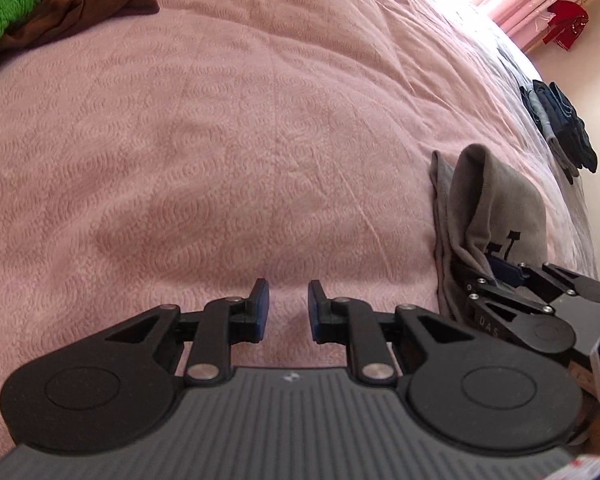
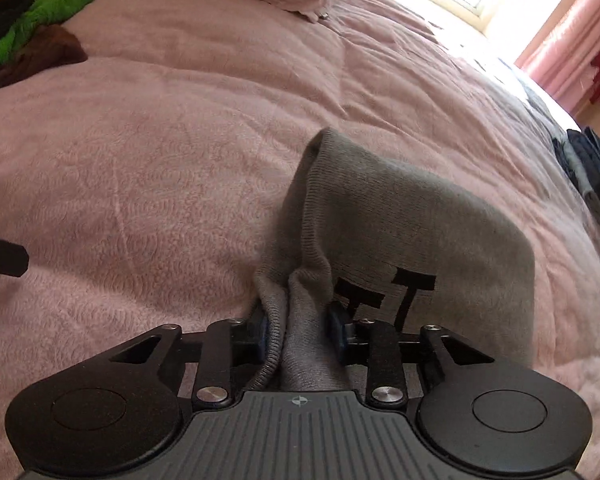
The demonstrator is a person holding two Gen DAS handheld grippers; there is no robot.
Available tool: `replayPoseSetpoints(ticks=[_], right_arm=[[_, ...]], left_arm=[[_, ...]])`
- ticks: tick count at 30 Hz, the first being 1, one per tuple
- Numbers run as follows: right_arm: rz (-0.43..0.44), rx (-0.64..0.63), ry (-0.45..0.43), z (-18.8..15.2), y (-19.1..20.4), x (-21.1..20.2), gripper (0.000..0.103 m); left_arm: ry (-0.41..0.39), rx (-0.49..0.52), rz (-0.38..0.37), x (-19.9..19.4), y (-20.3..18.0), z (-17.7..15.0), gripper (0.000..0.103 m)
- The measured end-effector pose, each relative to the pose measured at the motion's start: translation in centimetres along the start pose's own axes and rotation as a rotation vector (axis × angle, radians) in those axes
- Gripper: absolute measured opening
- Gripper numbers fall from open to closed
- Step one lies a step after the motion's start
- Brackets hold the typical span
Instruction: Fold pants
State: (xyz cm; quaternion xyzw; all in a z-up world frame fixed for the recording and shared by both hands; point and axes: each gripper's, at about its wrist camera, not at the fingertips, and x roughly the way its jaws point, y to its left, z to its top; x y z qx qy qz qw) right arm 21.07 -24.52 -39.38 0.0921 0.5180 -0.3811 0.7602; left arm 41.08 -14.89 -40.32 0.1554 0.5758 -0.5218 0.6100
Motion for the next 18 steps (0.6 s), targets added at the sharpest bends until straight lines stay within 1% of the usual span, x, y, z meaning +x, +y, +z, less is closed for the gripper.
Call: replayPoseSetpoints(ticks=[1, 3, 4, 5, 7, 8, 10, 11, 12, 13, 14, 15, 17, 18], right_arm=[[0.029, -0.003, -0.006, 0.0, -0.4, -0.8, 0.035], [0.109, 0.026, -0.042, -0.4, -1.5, -2.9, 0.051], [0.139, 0.044, -0.066, -0.8, -2.0, -4.3, 0.053], [0.151, 0.057, -0.078, -1.1, -2.7, -5.5, 0.054], [0.142, 0.106, -0.088, -2.2, -4.9, -6.8, 0.054], [0.122, 0.147, -0.088, -3.2, -6.5, -7.5, 0.054], [0.094, 0.252, -0.074, -5.0, -10.1, -8.0, 0.054], [0.086, 0.322, -0.064, -6.2, -12.2, -7.8, 0.054], [0.078, 0.391, -0.048, -7.3, -14.2, -7.4, 0.054], [0.073, 0.455, -0.019, -8.3, -16.1, -6.8, 0.054], [0.073, 0.527, 0.008, -9.3, -17.8, -6.2, 0.054], [0.083, 0.599, 0.022, -10.3, -19.3, -5.6, 0.054], [0.134, 0.754, 0.042, -12.4, -22.1, -4.5, 0.054], [0.175, 0.826, 0.051, -13.4, -23.1, -4.1, 0.054]], left_arm=[[0.005, -0.003, -0.010, 0.0, -0.2, 0.0, 0.015], [0.016, -0.010, -0.049, 0.0, -0.9, 0.2, 0.015], [0.018, -0.009, -0.075, -0.1, -1.6, 0.3, 0.015], [0.022, -0.004, -0.106, -0.2, -2.5, 0.4, 0.015], [0.034, 0.003, -0.175, -0.2, -4.3, 0.6, 0.015], [0.044, 0.003, -0.214, 0.1, -5.3, 0.7, 0.016], [0.072, 0.002, -0.288, 0.9, -7.1, 0.9, 0.023], [0.086, 0.002, -0.322, 1.6, -8.1, 0.9, 0.029], [0.097, 0.001, -0.346, 2.1, -8.7, 0.8, 0.034], [0.116, -0.003, -0.369, 2.9, -9.6, 0.6, 0.037], [0.134, -0.006, -0.374, 3.7, -10.3, 0.4, 0.041], [0.138, -0.008, -0.369, 4.2, -10.9, 0.2, 0.042], [0.138, -0.005, -0.372, 5.0, -11.9, 0.1, 0.043], [0.131, 0.006, -0.364, 5.1, -12.5, 0.0, 0.043]])
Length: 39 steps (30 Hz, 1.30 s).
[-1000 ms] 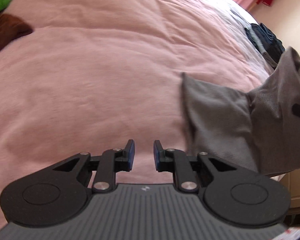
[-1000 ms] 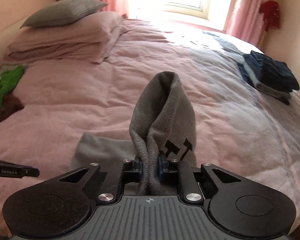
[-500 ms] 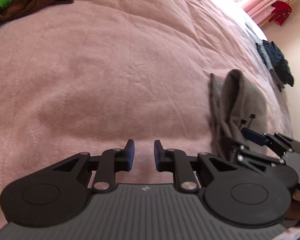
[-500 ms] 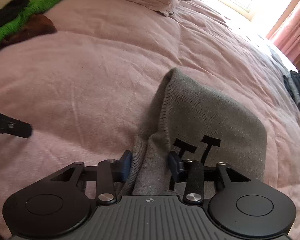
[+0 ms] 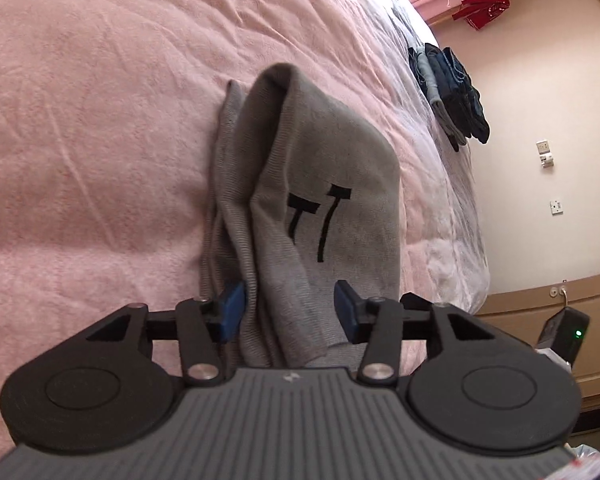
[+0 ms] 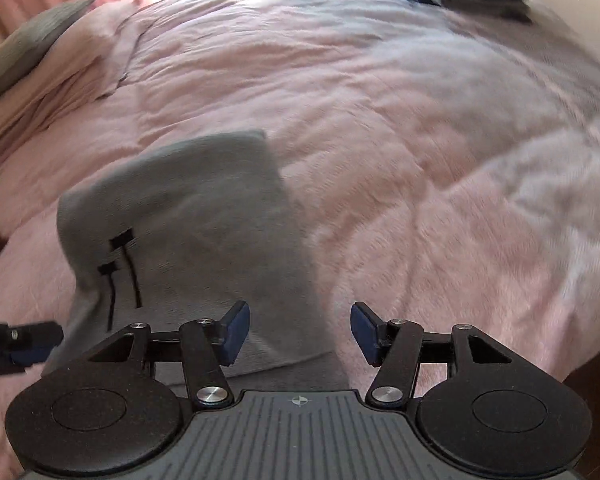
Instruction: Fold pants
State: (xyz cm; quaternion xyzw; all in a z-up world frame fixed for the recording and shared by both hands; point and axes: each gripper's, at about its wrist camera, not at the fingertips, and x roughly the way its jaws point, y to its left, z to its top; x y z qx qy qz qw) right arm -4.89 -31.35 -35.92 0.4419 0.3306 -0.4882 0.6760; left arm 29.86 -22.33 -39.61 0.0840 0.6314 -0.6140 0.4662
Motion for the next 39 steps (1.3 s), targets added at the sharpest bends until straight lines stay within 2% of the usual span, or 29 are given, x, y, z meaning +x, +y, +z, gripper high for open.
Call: replayPoseSetpoints(ticks=[1, 2, 3, 5, 6, 8, 11, 13, 15, 19, 20, 21, 24, 26, 28, 29, 30, 33, 36, 39], right_arm=[[0.040, 0.052, 0.017, 0.0, -1.1, 0.2, 0.054], [0.075, 0.096, 0.029, -0.2, -1.9, 0.3, 0.054], [0.109, 0.126, 0.034, -0.3, -2.4, 0.4, 0.054], [0.154, 0.134, 0.050, -0.5, -2.7, 1.1, 0.054], [0.144, 0.104, 0.049, -0.7, -2.5, 1.4, 0.054], [0.159, 0.042, 0.057, -1.0, -2.0, 1.9, 0.054], [0.184, -0.009, 0.087, -0.6, -1.8, 1.9, 0.054], [0.187, -0.045, 0.091, 0.2, -2.1, 1.4, 0.054], [0.180, -0.079, 0.050, 1.3, -2.3, 0.6, 0.054], [0.162, -0.191, -0.048, 4.8, -1.5, 0.1, 0.054], [0.168, -0.219, -0.067, 5.6, -1.0, 0.3, 0.053], [0.177, -0.248, -0.087, 6.5, -0.4, 0.6, 0.047], [0.210, -0.309, -0.140, 8.3, 1.4, 1.5, 0.033], [0.243, -0.329, -0.162, 9.3, 2.3, 2.4, 0.027], [0.245, -0.345, -0.159, 10.0, 3.0, 3.8, 0.024], [0.243, -0.356, -0.154, 10.2, 3.3, 4.4, 0.022], [0.238, -0.368, -0.144, 10.3, 3.5, 5.4, 0.021], [0.227, -0.383, -0.136, 10.3, 3.7, 7.0, 0.020], [0.220, -0.398, -0.133, 10.3, 3.8, 7.7, 0.020], [0.152, -0.483, -0.118, 9.8, 4.9, 9.0, 0.020]], left_arm=[[-0.008, 0.022, 0.009, 0.2, -0.5, -0.1, 0.042], [-0.019, 0.070, 0.018, 0.4, -1.2, -0.2, 0.032], [-0.038, 0.126, 0.029, 0.3, -1.8, -0.3, 0.013], [-0.073, 0.217, 0.019, 0.0, -1.9, -0.7, 0.005], [-0.081, 0.239, 0.019, 0.0, -1.2, -0.9, 0.005], [-0.054, 0.215, 0.109, 0.9, 1.4, -1.3, 0.006], [-0.067, 0.128, 0.105, 0.1, 3.0, -1.5, 0.012], [-0.086, 0.146, 0.144, -1.0, 1.9, -1.3, 0.012], [-0.130, 0.148, 0.186, -2.6, 0.7, -0.4, 0.012], [-0.185, 0.173, 0.166, -3.3, -1.9, 2.6, 0.015], [-0.197, 0.184, 0.154, -2.9, -2.6, 3.6, 0.022], [-0.207, 0.185, 0.154, -2.3, -3.1, 4.6, 0.028], [-0.219, 0.150, 0.142, -0.1, -3.4, 7.3, 0.029], [-0.209, 0.110, 0.111, 1.1, -3.2, 8.4, 0.029], [-0.199, 0.097, 0.131, 2.2, -3.1, 8.8, 0.023], [-0.201, 0.095, 0.135, 2.6, -2.9, 8.9, 0.010], [-0.208, 0.098, 0.133, 2.8, -2.7, 8.9, 0.003], [-0.225, 0.100, 0.150, 3.5, -1.8, 9.1, 0.002], [-0.219, 0.128, 0.204, 4.8, -0.9, 9.5, 0.004], [-0.206, 0.159, 0.237, 6.8, 0.3, 9.4, 0.005]])
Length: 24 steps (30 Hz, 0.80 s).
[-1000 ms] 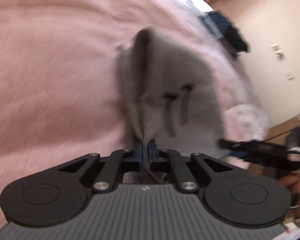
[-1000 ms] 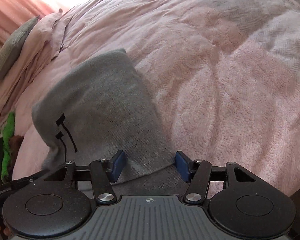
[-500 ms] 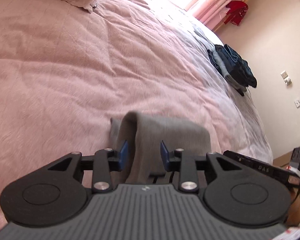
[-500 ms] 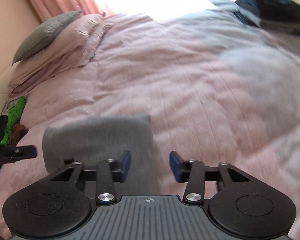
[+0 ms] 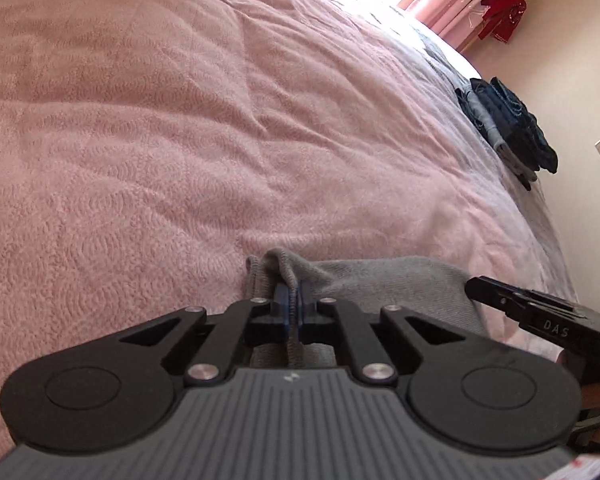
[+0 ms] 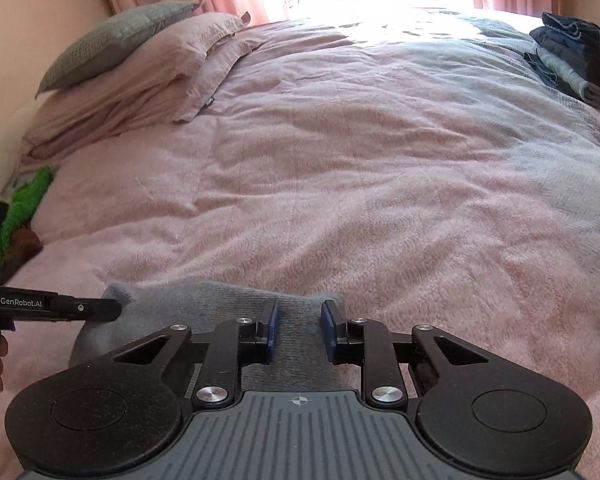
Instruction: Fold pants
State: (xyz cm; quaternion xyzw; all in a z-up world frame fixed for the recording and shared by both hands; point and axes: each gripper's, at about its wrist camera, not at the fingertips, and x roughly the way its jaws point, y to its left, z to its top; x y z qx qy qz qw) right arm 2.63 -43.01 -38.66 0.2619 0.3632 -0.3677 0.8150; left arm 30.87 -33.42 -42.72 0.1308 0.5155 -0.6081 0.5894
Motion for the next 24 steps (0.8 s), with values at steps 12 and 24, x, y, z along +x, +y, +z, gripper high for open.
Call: replayPoseSetpoints(ticks=[12, 24], right_arm=[[-0.015, -0.041, -0.014, 1.1, 0.1, -1.7, 0.021], [0.015, -0.081, -0.001, -1.6, 1.3, -2.7, 0.021]], left_arm=[[-0.063, 0.041, 0.053, -3.7, -0.7, 1.4, 0.017], [-0.011, 0.216, 0.189, -0.9, -2.3, -1.4, 0.022]])
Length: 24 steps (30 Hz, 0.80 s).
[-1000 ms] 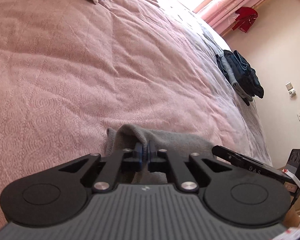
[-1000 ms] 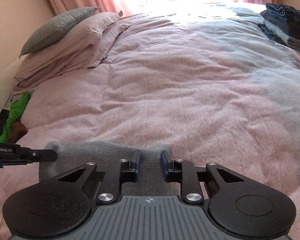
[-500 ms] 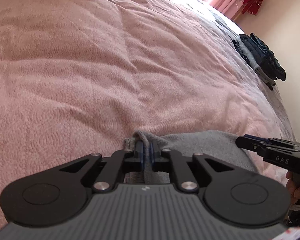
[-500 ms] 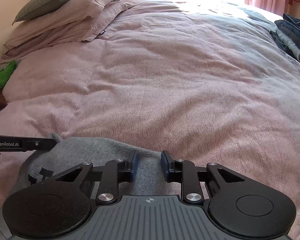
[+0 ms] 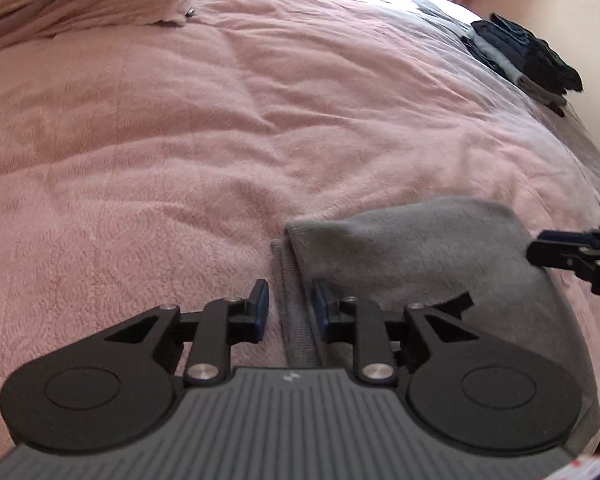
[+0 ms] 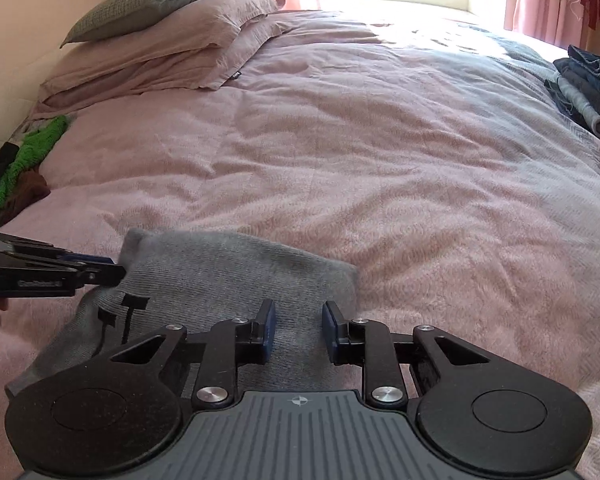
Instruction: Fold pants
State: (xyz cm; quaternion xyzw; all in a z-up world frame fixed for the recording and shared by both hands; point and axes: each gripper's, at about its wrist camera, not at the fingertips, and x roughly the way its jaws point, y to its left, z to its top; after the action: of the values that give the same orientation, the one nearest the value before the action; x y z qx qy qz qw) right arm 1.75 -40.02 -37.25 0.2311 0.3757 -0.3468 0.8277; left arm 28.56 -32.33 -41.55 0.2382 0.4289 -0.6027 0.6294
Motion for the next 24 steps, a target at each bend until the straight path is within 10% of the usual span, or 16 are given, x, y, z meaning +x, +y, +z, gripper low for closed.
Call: replayPoseSetpoints(ticks=[7, 14, 24], right_arm=[[0.073, -0.008, -0.031, -1.1, 0.6, -3.5, 0.021], [0.113, -0.085, 0.047, -4.3, 2.1, -3.0, 0.021], [0.155, -0.068, 0.040, -5.8, 1.9, -6.4, 0.021]], left_arm=[[-0.140, 0.012, -0.068, -6.8, -2.6, -0.5, 0.014], [-0.034, 0.177, 0.060, -4.4, -4.4, -6.4, 0.000], [-0.082, -0.016, 0.048, -10.1, -5.4, -7.6, 0.000]])
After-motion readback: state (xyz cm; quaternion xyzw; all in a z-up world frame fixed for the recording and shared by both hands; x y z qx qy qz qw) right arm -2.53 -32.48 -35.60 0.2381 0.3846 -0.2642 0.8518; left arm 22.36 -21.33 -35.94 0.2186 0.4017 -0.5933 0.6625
